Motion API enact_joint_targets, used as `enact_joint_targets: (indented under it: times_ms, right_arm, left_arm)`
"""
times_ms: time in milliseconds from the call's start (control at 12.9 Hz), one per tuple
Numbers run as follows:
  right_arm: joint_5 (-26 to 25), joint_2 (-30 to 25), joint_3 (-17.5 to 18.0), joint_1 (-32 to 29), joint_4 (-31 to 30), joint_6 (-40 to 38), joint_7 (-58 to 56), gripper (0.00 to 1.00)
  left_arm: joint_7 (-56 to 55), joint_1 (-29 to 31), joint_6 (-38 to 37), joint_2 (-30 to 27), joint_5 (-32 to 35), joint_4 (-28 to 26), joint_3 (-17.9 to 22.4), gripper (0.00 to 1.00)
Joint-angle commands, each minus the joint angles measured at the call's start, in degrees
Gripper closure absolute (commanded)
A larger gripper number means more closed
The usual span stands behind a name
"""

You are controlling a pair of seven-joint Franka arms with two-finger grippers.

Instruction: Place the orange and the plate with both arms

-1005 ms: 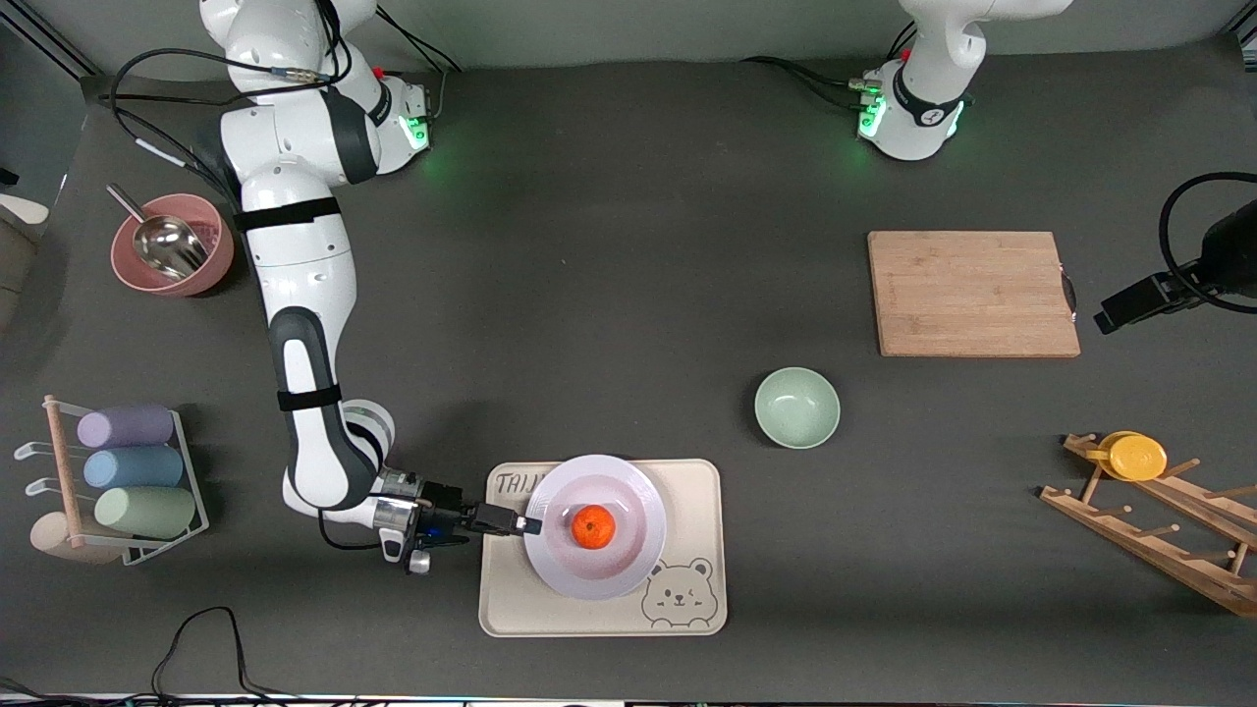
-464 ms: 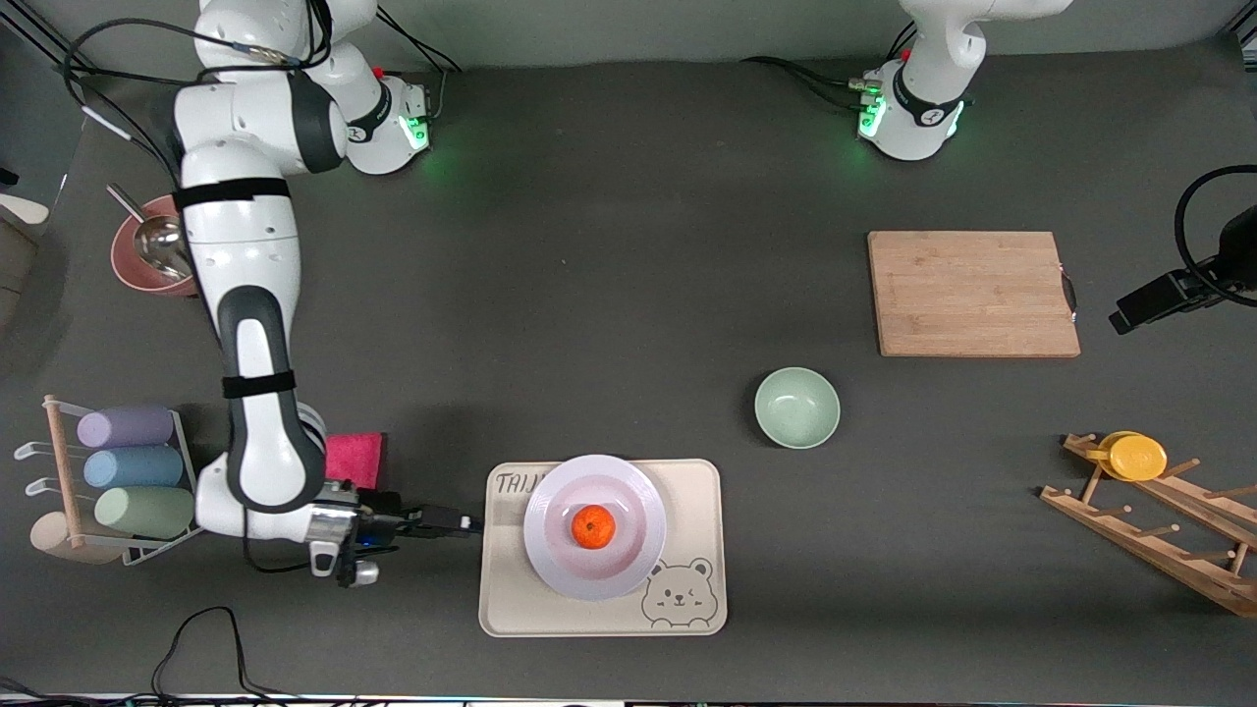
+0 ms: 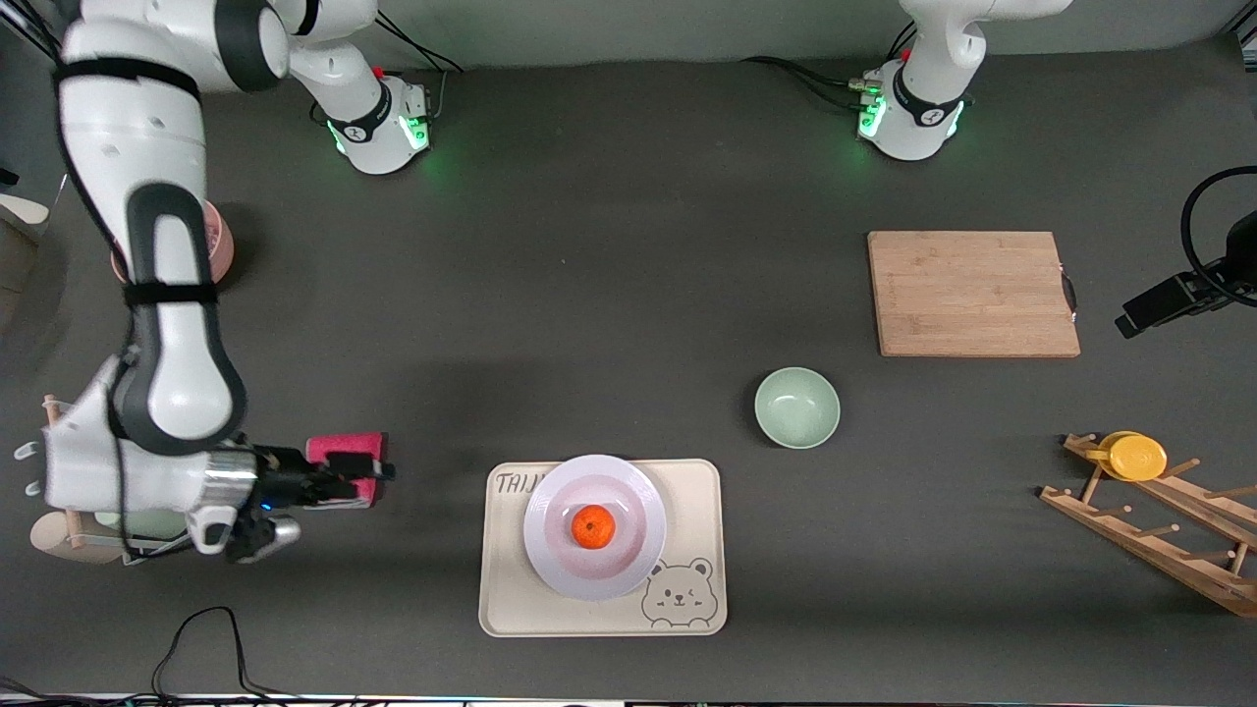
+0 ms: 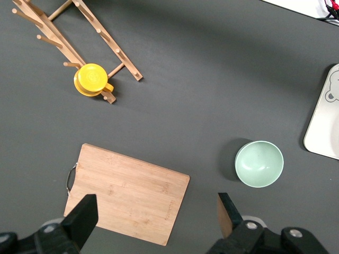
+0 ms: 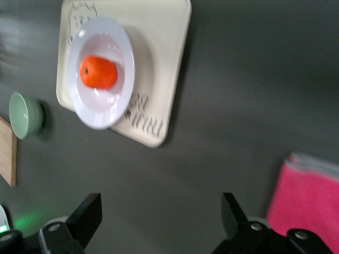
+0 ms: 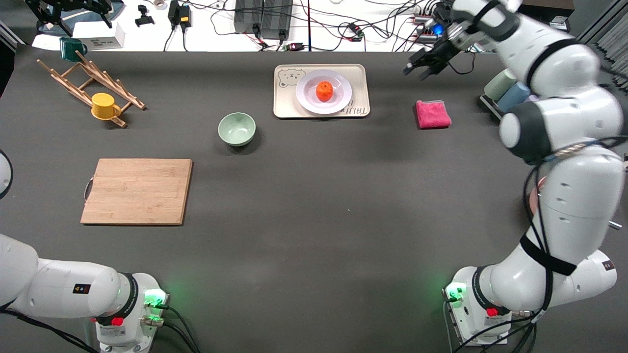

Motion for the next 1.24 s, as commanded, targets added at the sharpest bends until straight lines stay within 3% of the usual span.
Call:
enact_joint_targets:
  times_ms: [0, 155, 309, 541, 695, 927, 1159]
  right_arm:
    - [-14.08, -12.69, 0.53, -0.39, -5.44, -7.07, 8.52, 0.00]
    - [-24.11, -18.86, 1.06, -0.48, -5.61, -12.17, 12.14, 0.00]
    - [-28.35, -23.52, 1.32, -1.96, -6.58, -15.35, 14.95, 0.00]
    - [-34.86, -27.48, 5.35, -5.65, -6.84, -17.38, 15.05, 0.00]
    - [-36.63, -29.33, 7.46, -8.03, -7.54, -17.56, 15.31, 0.00]
    - [-36.64, -30.13, 11.08, -11.47, -7.99, -17.47, 18.30, 0.00]
    - [-36.81, -30.22, 11.08, -11.12, -7.55, -17.38, 19.96, 0.00]
  left_arm:
    - [-0.16, -0.17, 0.06, -0.38, 0.91, 0.47, -0.15, 0.00]
    - [-0.69, 0.01, -1.17, -0.29, 1.43, -0.66, -0.15, 0.00]
    - [-0.86, -0.16, -1.61, -0.12, 3.36, -1.55, -0.15, 0.00]
    - [-0.69, -0.16, -2.32, -0.11, 5.12, -1.55, -0.06, 0.00]
    - [0.37, -0.25, 0.74, -3.00, 5.30, -5.04, -0.32, 0.00]
    - [3.07, -0.61, 5.93, -10.81, 6.44, -16.28, -1.90, 0.00]
    - [5.21, -0.61, 5.60, -11.63, 6.45, -17.11, -2.08, 0.00]
